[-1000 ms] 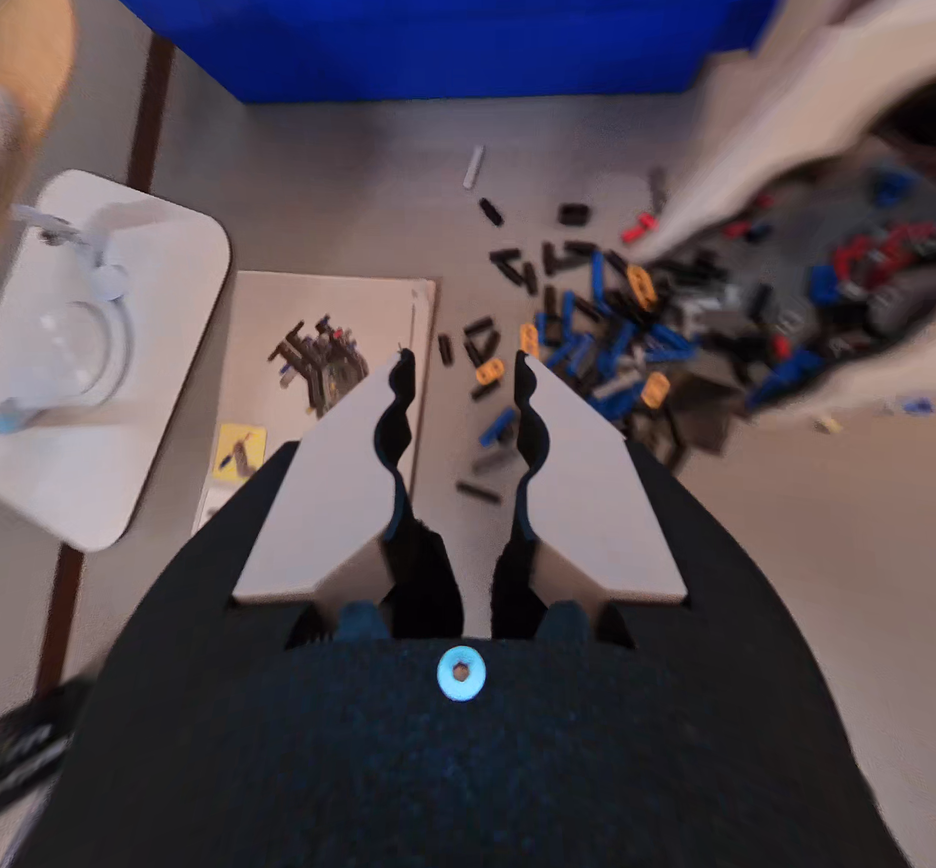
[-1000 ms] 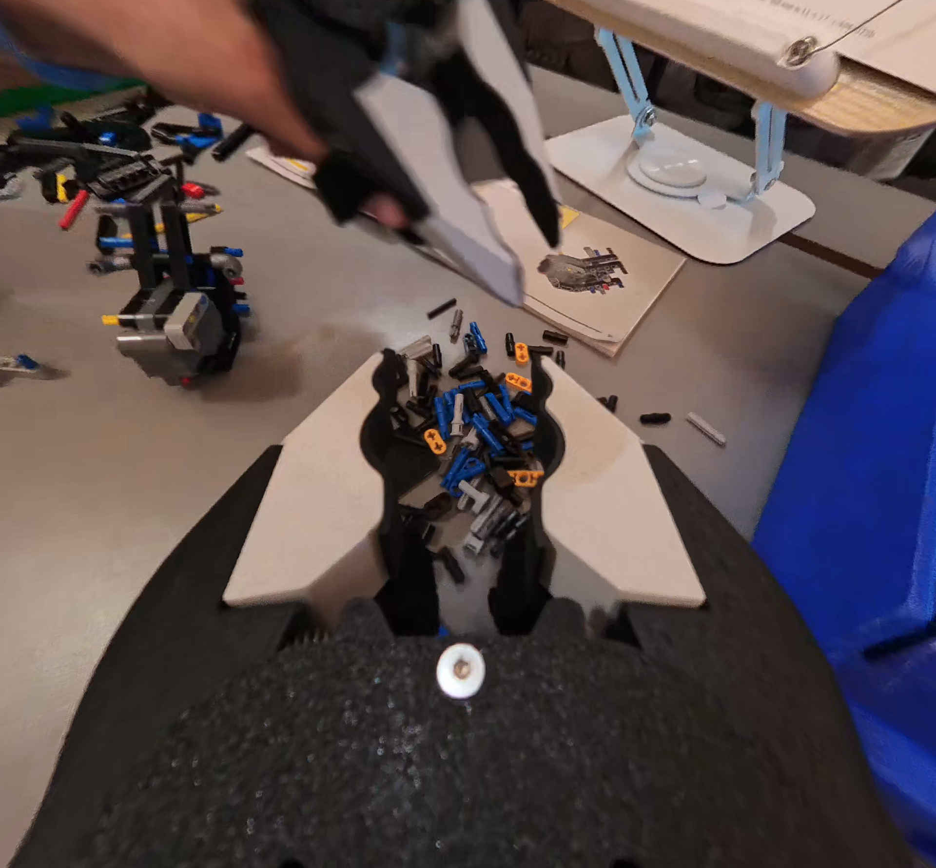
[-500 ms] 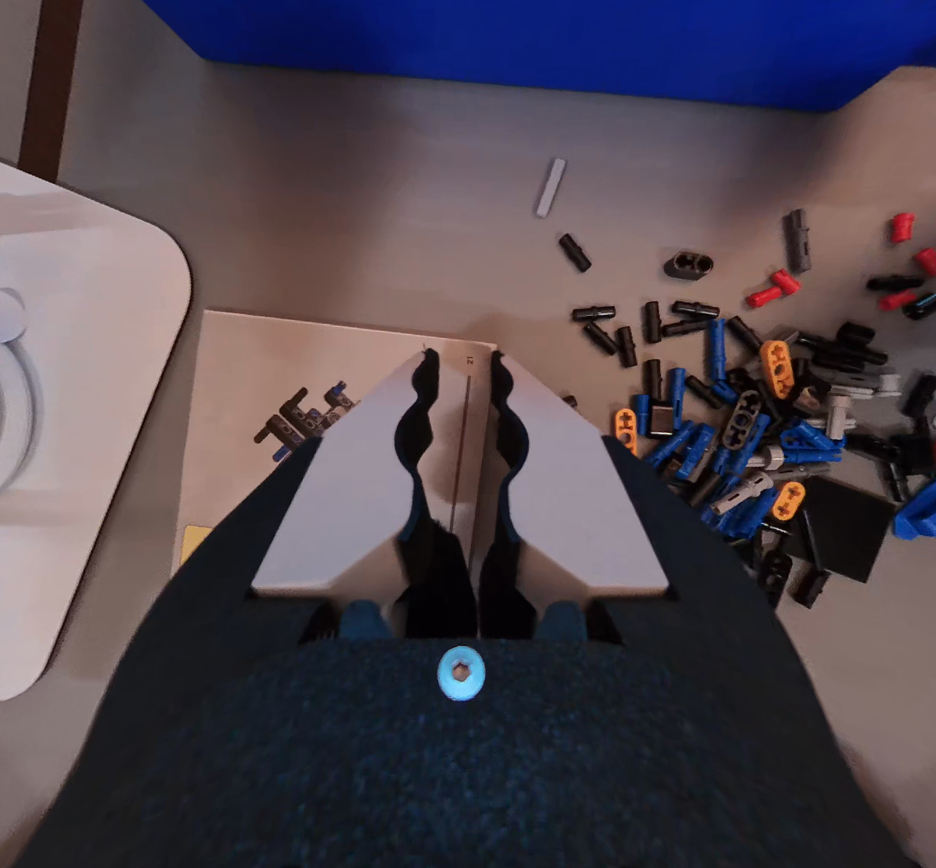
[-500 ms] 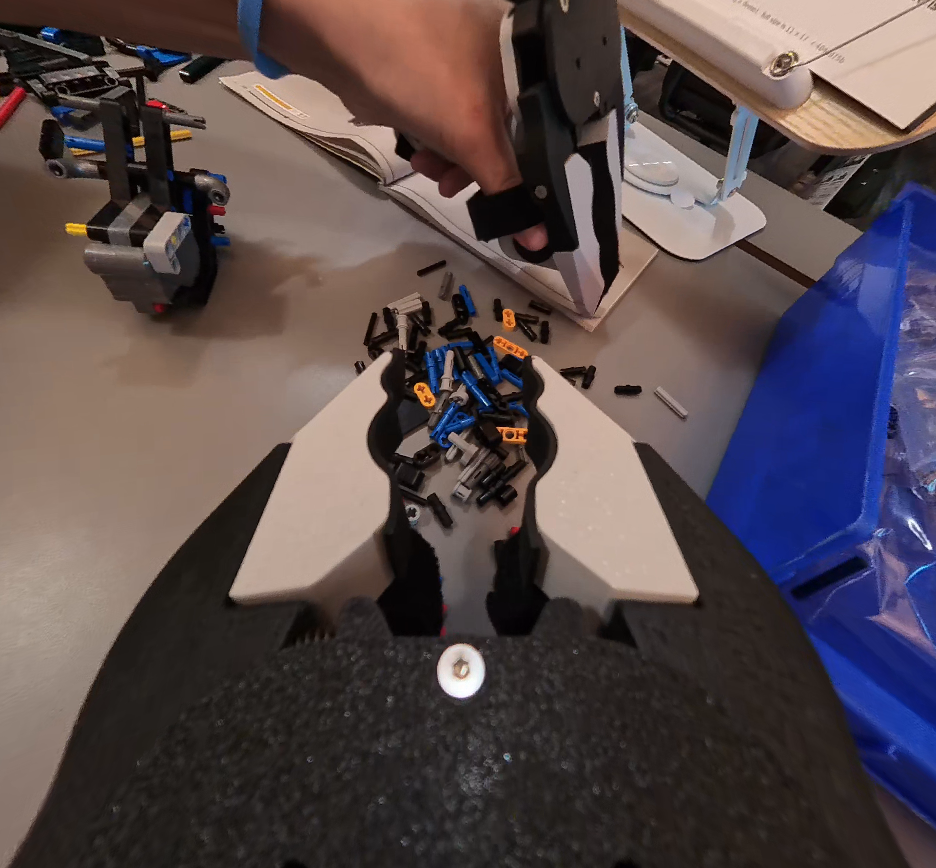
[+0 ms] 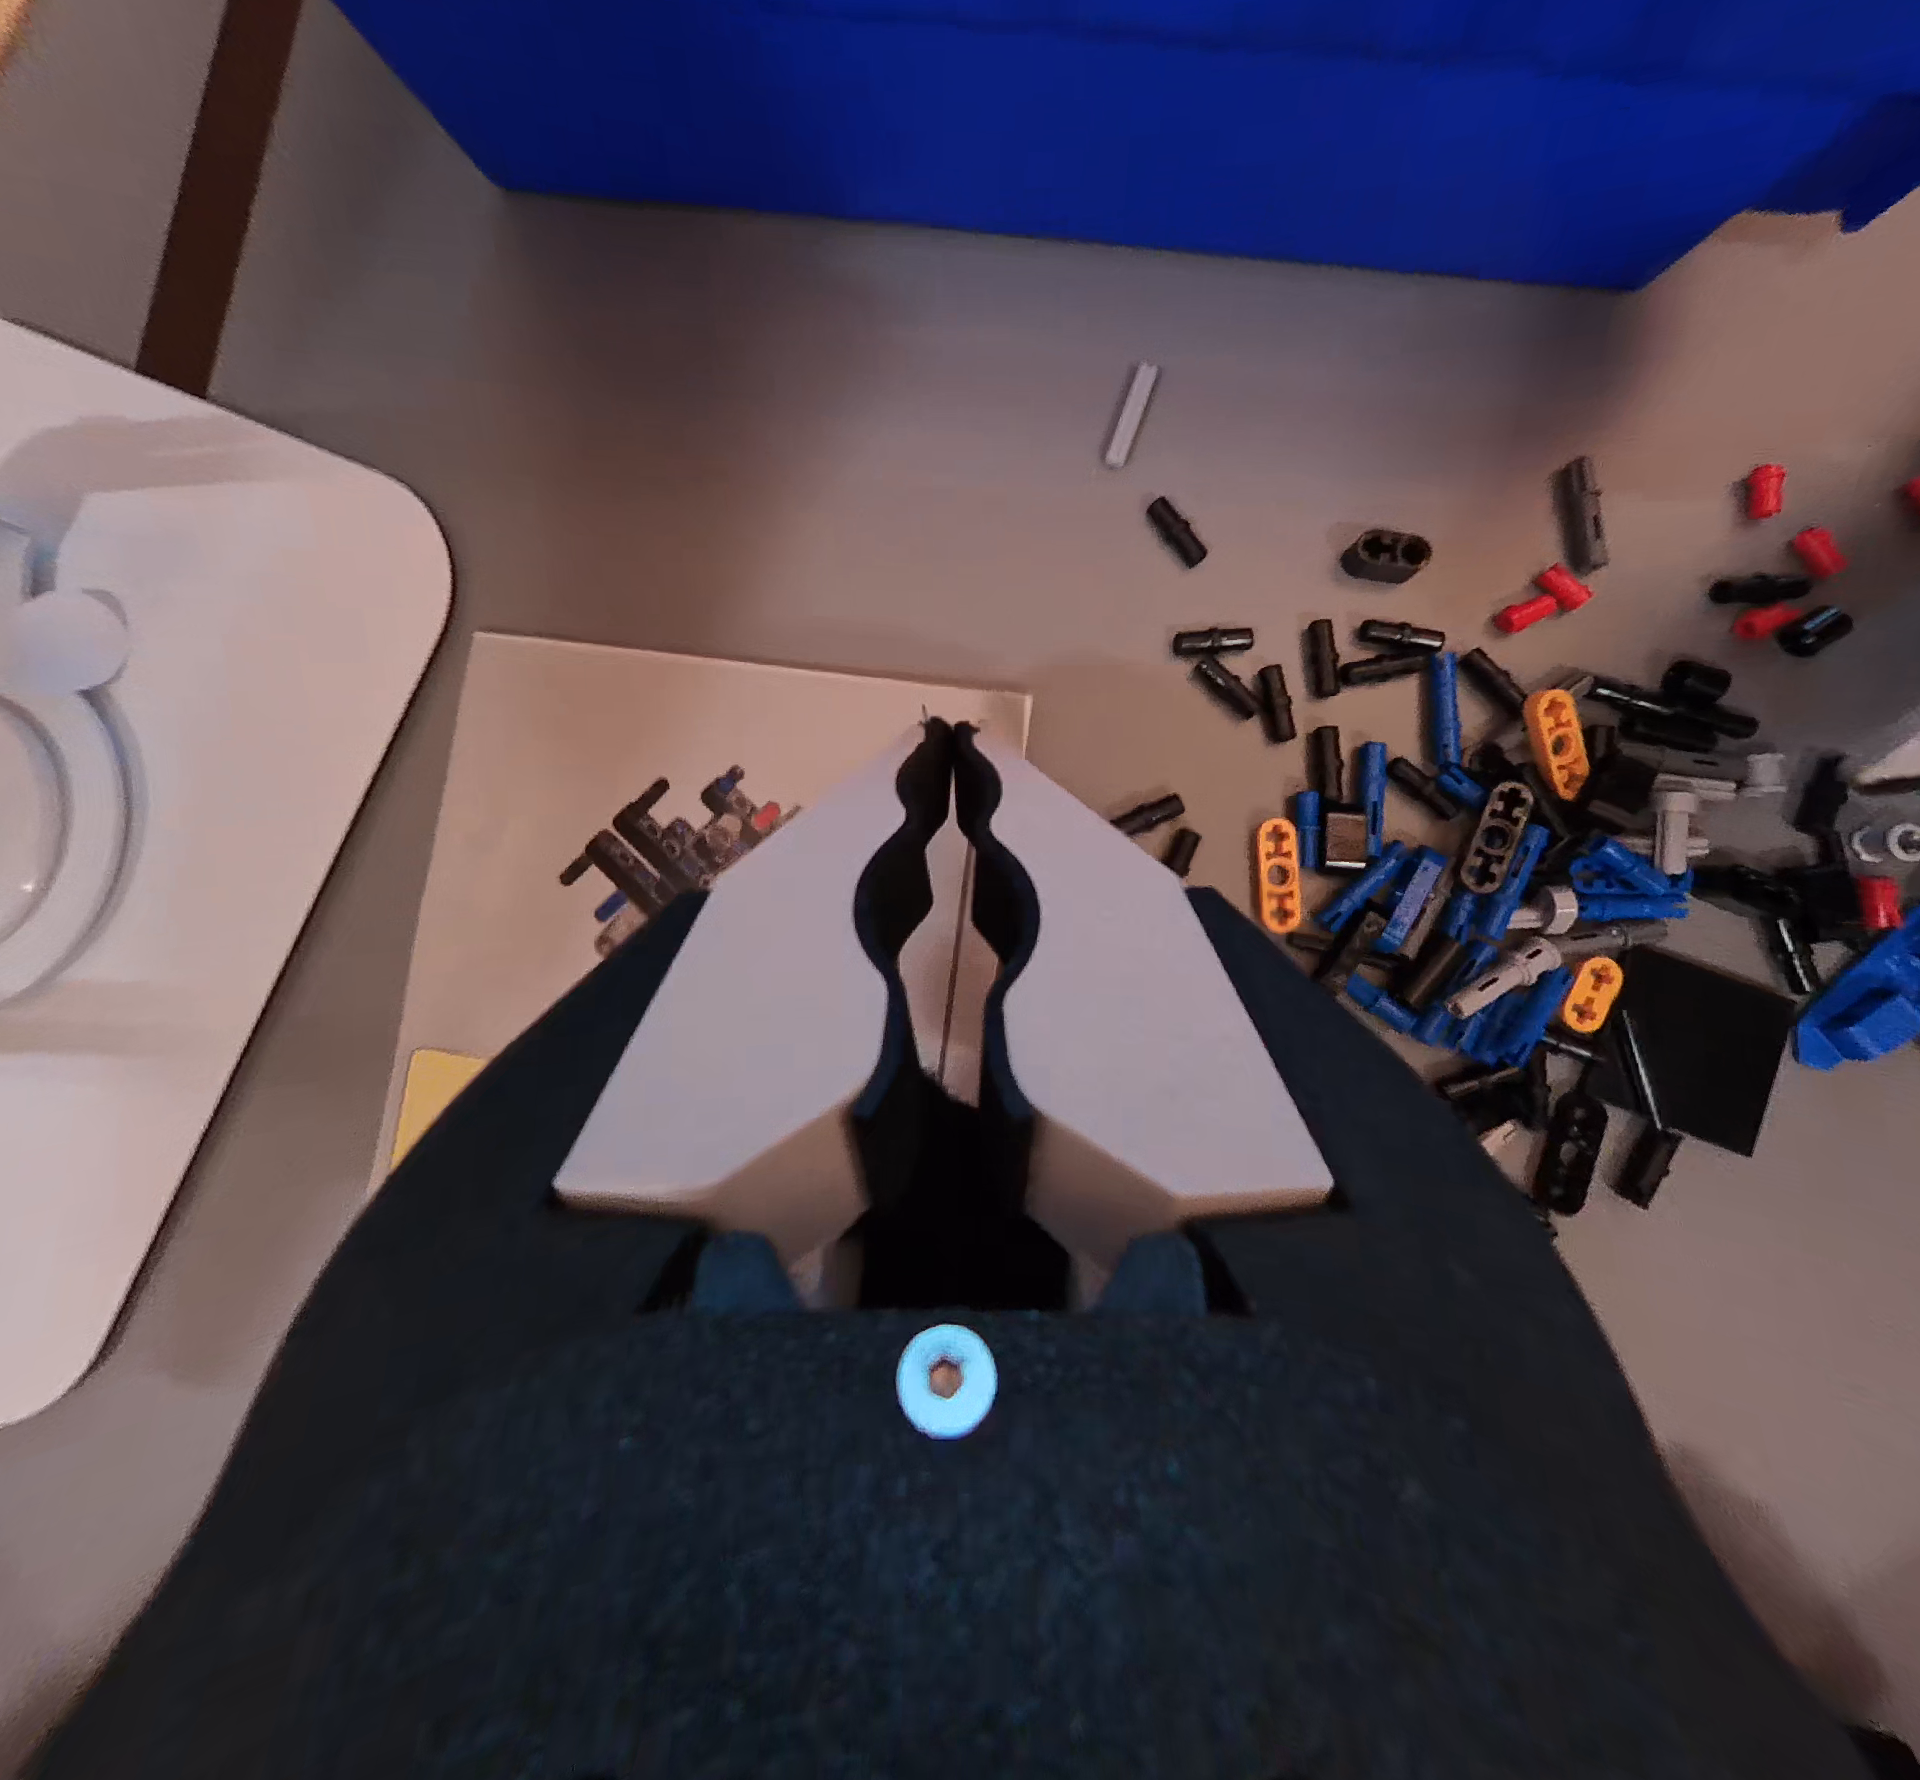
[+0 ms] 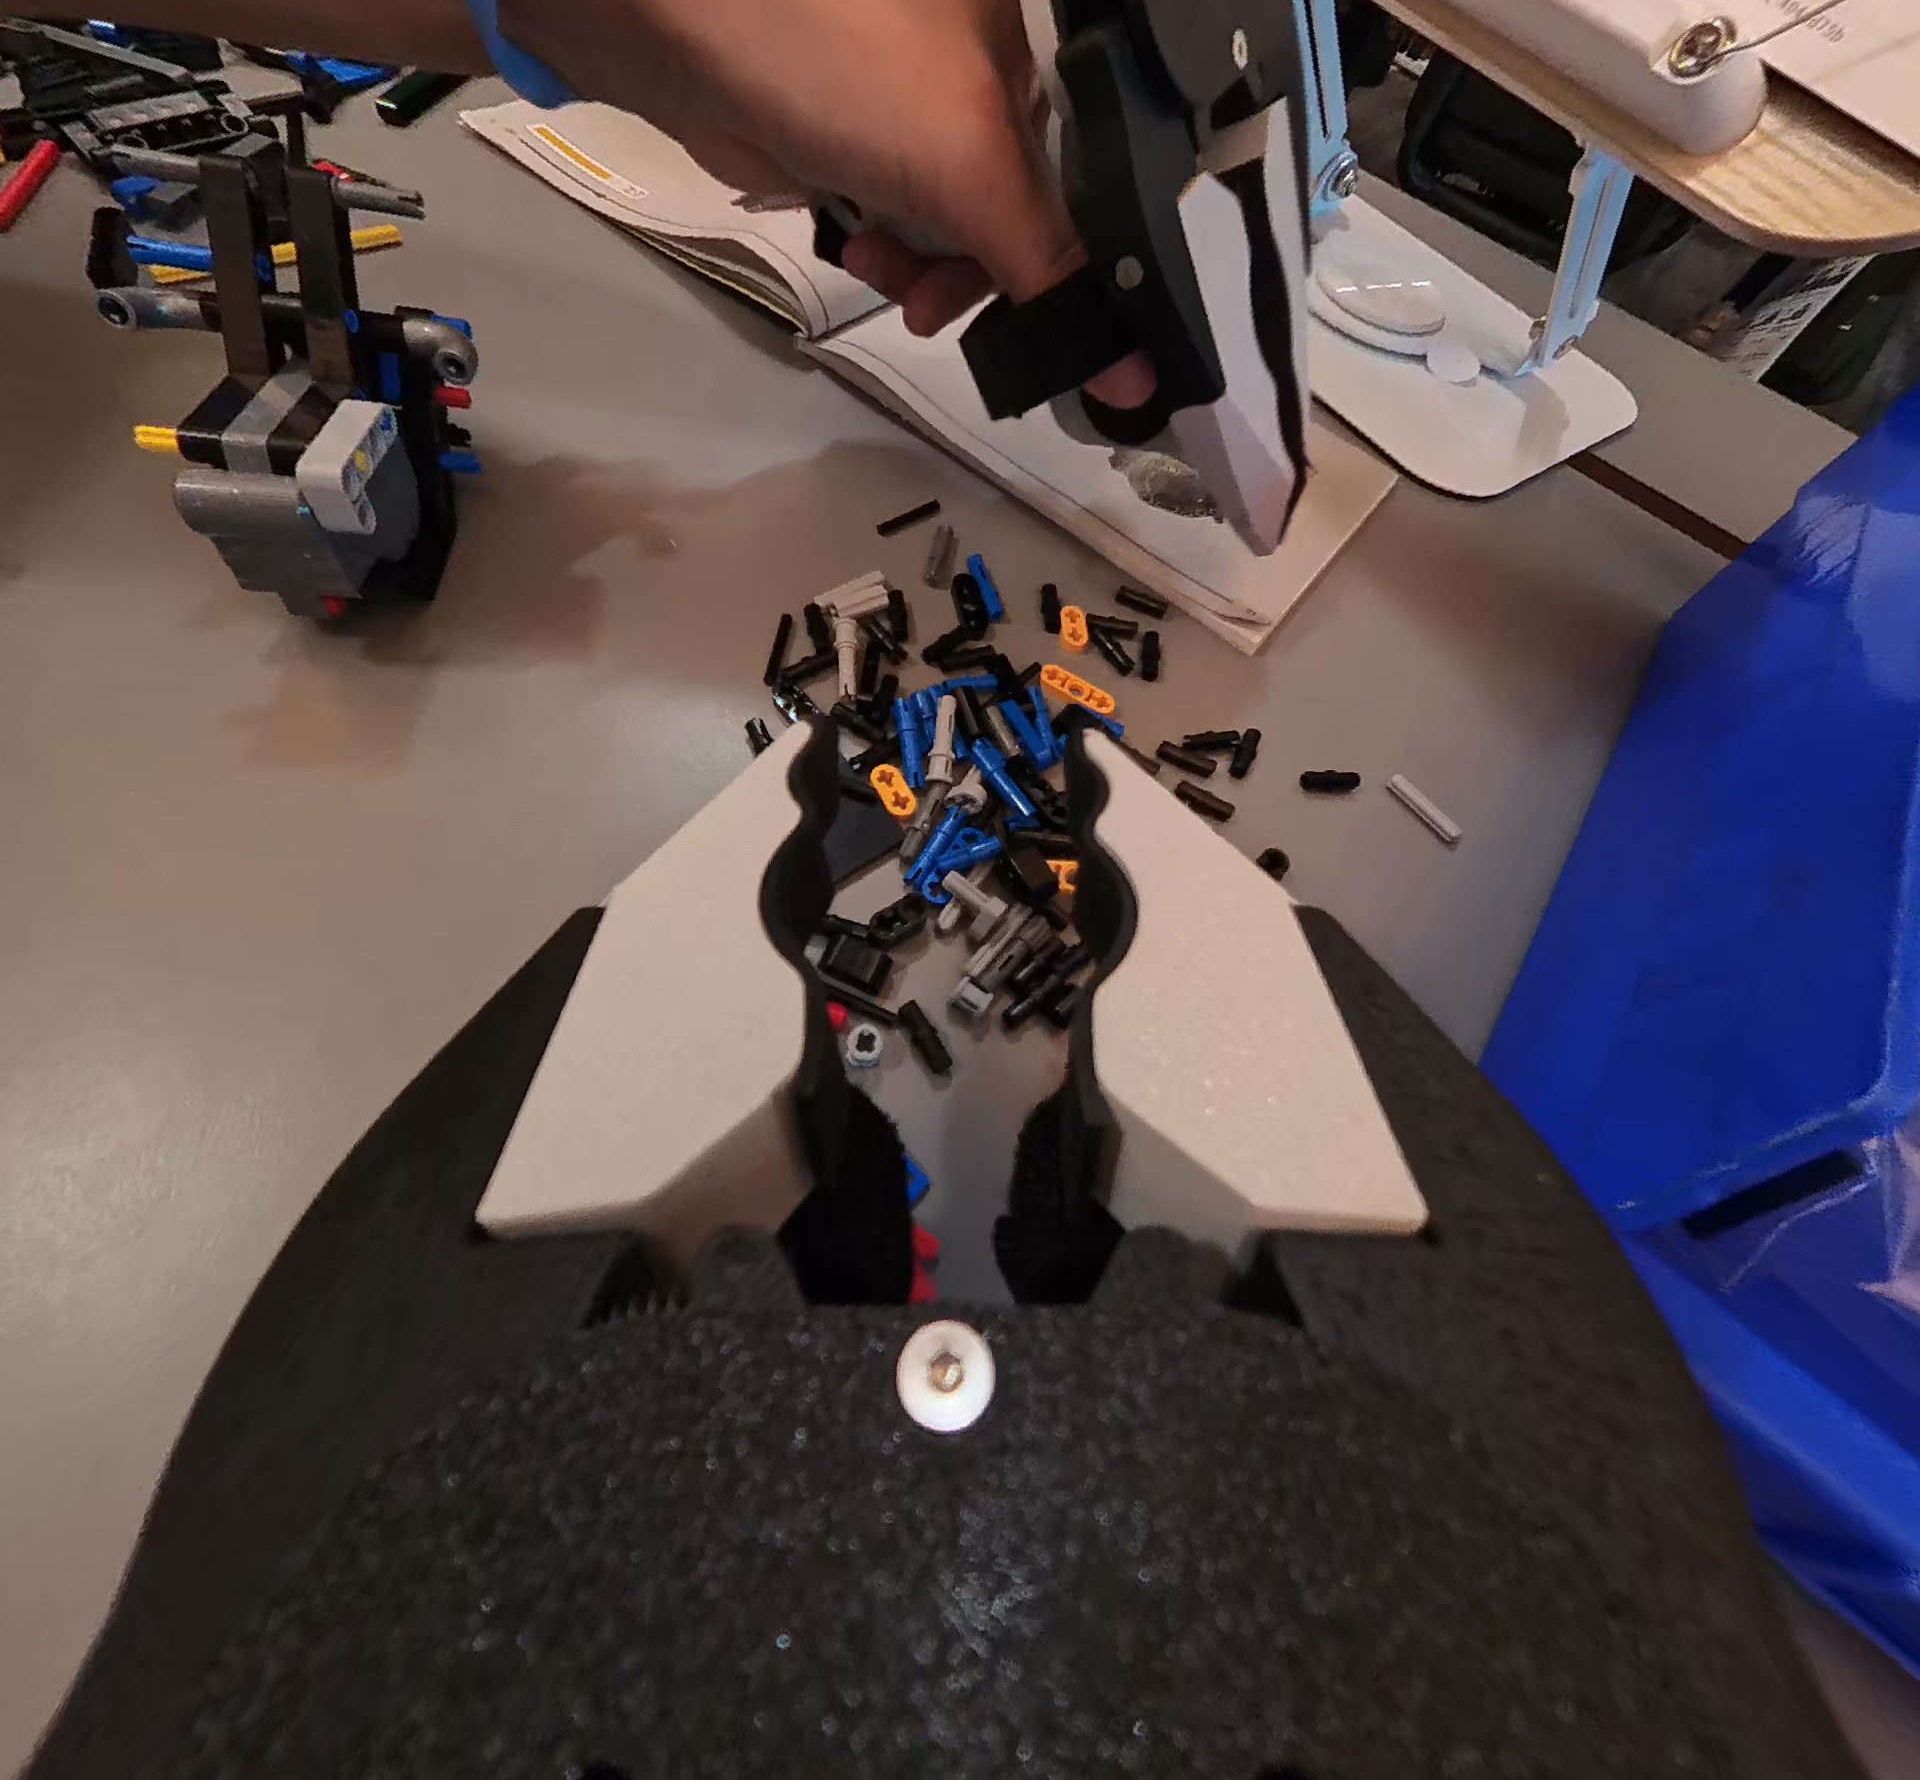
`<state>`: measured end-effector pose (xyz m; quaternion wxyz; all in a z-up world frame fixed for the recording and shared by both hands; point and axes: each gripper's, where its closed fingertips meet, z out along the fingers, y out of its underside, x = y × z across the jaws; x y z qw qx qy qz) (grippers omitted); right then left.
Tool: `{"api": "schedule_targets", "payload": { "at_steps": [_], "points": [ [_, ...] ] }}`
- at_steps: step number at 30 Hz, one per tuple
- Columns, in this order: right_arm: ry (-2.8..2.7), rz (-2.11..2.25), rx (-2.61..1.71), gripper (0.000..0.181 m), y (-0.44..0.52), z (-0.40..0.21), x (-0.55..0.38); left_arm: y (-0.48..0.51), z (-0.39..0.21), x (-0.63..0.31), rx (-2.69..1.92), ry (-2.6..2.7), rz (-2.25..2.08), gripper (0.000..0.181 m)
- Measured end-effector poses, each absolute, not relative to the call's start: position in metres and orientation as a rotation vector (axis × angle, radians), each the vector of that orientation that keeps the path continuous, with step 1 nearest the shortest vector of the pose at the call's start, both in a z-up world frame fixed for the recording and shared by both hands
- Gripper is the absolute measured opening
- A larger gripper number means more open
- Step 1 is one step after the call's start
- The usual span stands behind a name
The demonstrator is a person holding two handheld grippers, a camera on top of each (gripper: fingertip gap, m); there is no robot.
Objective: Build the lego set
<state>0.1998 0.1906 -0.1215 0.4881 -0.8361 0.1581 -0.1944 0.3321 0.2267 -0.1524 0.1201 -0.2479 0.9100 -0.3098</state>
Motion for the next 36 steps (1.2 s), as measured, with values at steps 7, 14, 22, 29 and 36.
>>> {"api": "schedule_targets", "payload": {
  "at_steps": [7,14,22,29,36],
  "points": [
    [0.379,-0.469,-2.051,0.042,0.191,-0.126,0.199,0.211,-0.158,0.328,-0.659,2.681,-0.919,0.022],
    [0.376,-0.446,-2.043,0.041,0.191,-0.124,0.197,0.215,-0.167,0.328,-0.677,2.707,-0.888,0.004],
    [0.417,-0.449,-2.023,0.037,0.19,-0.121,0.205,0.223,-0.153,0.327,-0.764,2.688,-1.015,0.0],
    [0.504,-0.269,-1.821,0.051,0.22,-0.067,0.255,0.246,-0.098,0.314,-0.933,2.595,-1.625,0.0],
    [0.378,-0.117,-1.765,0.05,0.292,-0.061,0.299,0.28,-0.043,0.293,-0.957,2.391,-2.229,0.0]
  ]
}}
